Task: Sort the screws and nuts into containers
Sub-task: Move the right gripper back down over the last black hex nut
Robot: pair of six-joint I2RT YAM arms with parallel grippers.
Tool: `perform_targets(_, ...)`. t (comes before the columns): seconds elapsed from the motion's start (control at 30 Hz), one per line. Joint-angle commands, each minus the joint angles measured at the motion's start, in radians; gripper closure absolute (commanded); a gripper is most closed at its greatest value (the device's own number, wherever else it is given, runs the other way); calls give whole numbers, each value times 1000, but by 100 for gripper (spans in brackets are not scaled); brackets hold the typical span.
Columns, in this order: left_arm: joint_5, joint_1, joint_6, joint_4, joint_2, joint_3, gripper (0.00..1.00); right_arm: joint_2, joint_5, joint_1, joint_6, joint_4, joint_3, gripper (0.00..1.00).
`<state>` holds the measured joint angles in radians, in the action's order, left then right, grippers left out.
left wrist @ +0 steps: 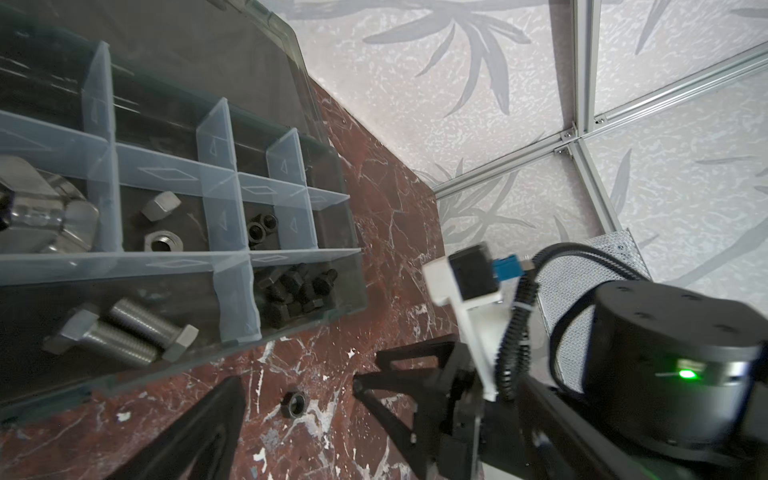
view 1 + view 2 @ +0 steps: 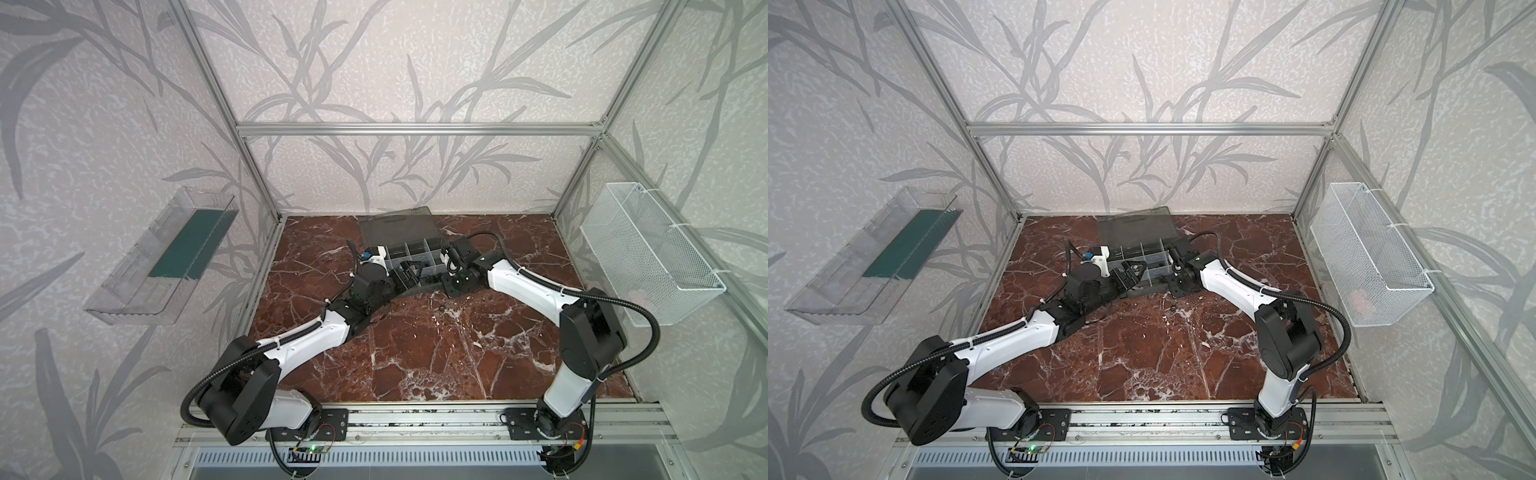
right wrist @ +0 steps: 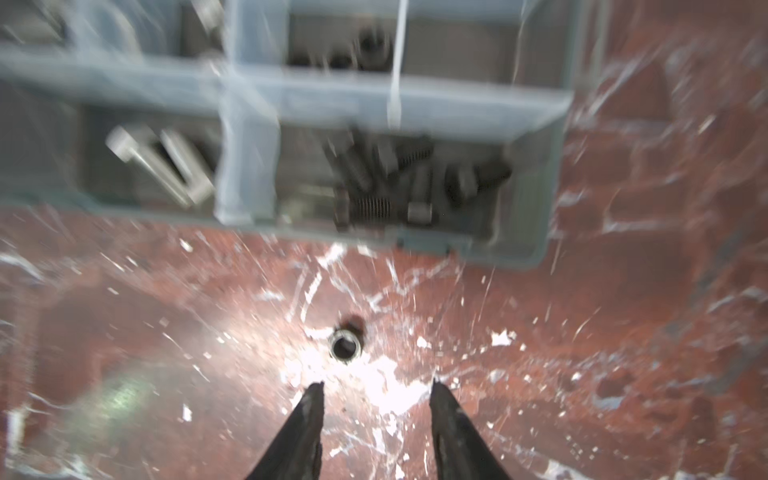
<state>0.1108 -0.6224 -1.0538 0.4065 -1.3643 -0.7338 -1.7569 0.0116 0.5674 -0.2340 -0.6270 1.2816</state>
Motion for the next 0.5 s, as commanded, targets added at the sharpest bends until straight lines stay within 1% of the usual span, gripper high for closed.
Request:
perform_targets(0.0, 31, 0, -68, 61, -9, 17, 1, 45, 63, -6, -11, 53, -58, 55)
perform_targets(0.23, 65, 3, -187, 140, -26, 46, 1, 19, 142, -2, -49, 132, -138, 53)
perform_targets(0.47, 74, 8, -186, 141, -31, 42, 1, -34, 153, 0, -65, 173, -132, 50)
